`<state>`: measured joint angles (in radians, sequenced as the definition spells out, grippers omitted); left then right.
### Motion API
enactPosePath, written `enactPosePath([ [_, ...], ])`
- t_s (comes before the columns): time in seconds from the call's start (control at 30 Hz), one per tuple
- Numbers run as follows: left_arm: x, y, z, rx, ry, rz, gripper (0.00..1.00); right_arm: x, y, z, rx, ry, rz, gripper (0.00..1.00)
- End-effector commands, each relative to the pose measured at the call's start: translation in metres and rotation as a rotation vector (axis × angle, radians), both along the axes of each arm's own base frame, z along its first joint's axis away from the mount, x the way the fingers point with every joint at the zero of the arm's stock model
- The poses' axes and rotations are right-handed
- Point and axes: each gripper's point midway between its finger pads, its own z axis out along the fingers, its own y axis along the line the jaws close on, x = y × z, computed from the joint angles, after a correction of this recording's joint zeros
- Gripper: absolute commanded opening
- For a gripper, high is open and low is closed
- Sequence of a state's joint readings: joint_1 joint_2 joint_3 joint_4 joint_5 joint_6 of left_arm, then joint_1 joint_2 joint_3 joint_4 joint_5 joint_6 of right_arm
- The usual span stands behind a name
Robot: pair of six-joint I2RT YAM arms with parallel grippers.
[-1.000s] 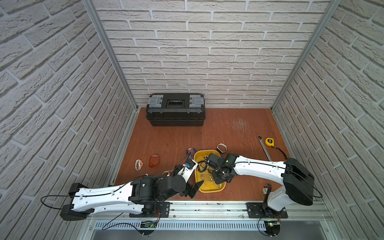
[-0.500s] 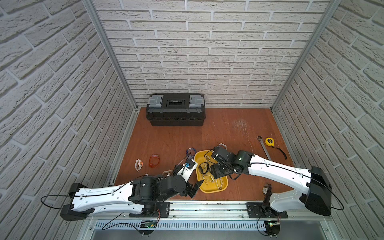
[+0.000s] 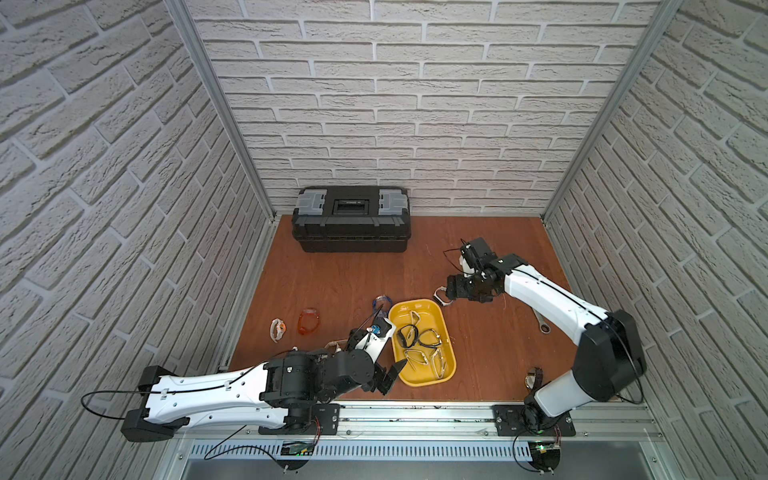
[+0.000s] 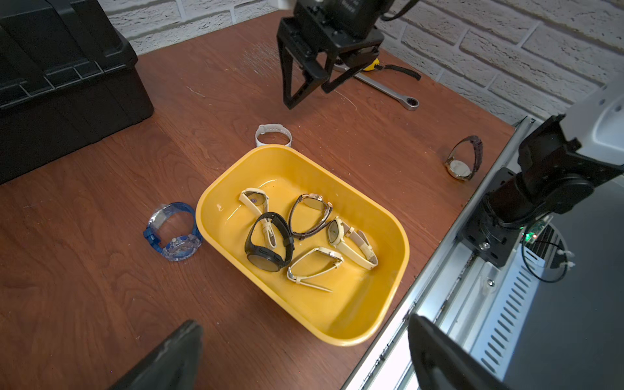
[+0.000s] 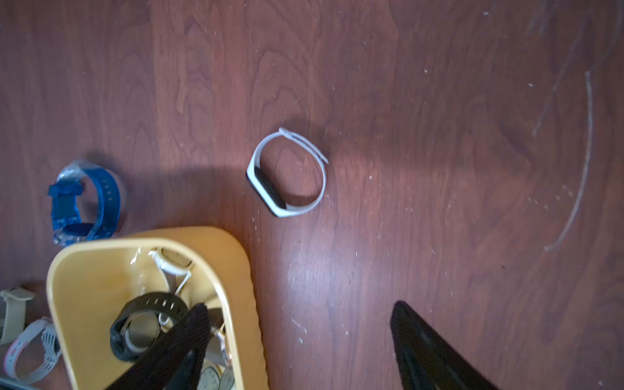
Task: Put the watch into the storage box
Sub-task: Pick up the watch at the center of the board.
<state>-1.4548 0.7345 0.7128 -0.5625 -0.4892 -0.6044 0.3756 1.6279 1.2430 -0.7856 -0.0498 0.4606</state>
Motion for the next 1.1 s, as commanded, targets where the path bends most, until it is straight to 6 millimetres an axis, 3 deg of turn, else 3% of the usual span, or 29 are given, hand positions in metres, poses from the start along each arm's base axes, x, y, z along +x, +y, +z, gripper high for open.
enactPosePath([
  [0.0, 0.002, -0.005, 0.008, -0.023, 0.0, 0.009, 0.98, 0.018, 0.012, -0.01, 0.04, 0.019, 0.078, 0.88],
  [0.07, 0.003, -0.006, 0.008, -0.019, 0.004, 0.01, 0.98, 0.027, 0.013, -0.023, 0.023, 0.047, 0.079, 0.91],
  [0.27, 0.003, -0.006, 0.006, -0.016, 0.012, 0.015, 0.98, 0.038, 0.003, -0.048, -0.04, 0.095, 0.056, 0.9],
  [0.7, 0.005, -0.006, 0.003, -0.012, 0.02, 0.02, 0.98, 0.043, -0.018, -0.066, -0.102, 0.11, 0.017, 0.88],
  [0.8, 0.005, -0.006, 0.002, -0.011, 0.023, 0.023, 0.98, 0.046, -0.019, -0.072, -0.115, 0.117, 0.013, 0.85],
  [1.07, 0.006, -0.004, 0.0, -0.011, 0.026, 0.031, 0.98, 0.05, -0.018, -0.088, -0.117, 0.145, 0.003, 0.64],
])
